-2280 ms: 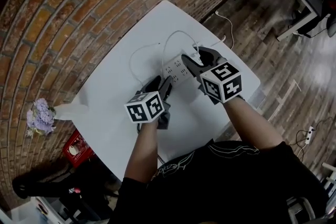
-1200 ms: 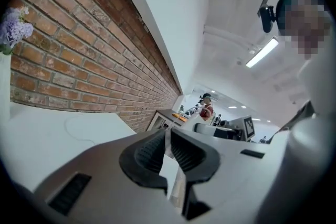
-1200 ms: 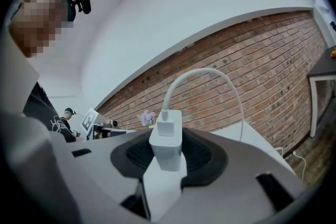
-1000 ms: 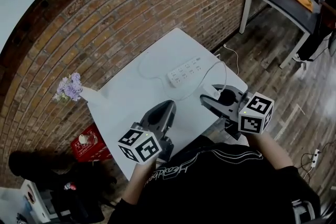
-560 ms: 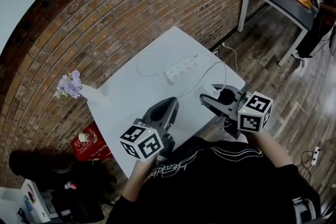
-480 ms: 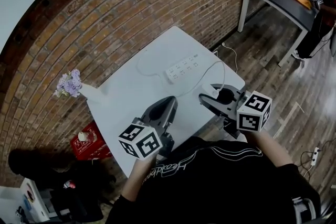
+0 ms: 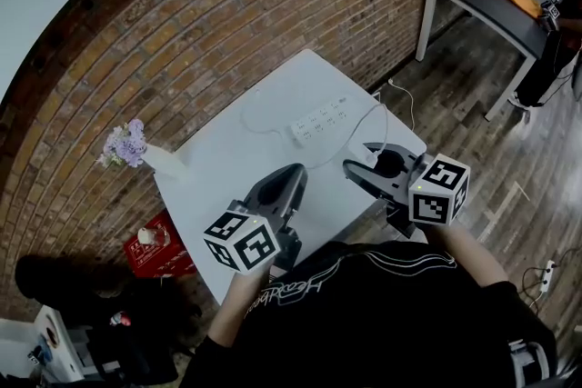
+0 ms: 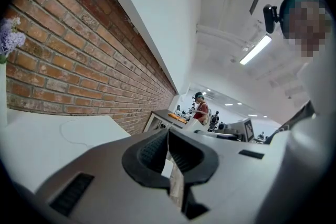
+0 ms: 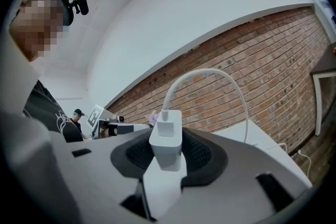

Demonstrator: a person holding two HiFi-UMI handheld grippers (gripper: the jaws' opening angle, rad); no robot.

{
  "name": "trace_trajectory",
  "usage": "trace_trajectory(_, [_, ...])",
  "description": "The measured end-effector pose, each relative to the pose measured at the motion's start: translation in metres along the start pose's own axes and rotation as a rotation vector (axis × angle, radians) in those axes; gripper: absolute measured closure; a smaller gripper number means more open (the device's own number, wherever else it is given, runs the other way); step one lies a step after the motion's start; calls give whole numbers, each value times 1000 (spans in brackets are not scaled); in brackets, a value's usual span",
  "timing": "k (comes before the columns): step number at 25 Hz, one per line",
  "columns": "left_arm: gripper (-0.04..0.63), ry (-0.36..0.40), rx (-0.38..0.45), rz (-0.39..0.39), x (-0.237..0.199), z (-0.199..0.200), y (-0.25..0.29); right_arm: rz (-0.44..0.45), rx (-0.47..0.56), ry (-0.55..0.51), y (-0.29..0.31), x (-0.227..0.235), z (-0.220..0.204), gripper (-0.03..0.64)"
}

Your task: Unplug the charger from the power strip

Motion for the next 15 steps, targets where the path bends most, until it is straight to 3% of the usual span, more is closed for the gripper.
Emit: trace_trajectory(15, [588,3,17,8,1,4,-4,11,-12,-26,4,-5,3,499])
Point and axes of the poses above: the fingertips, and each gripper's own axes: y forward along the fingers, x to its right, z out of its top, the point moved 10 cm from there along -y, backward along the fingers, and after that the axes turned 11 degrees about -z, right-handed, at the moved point
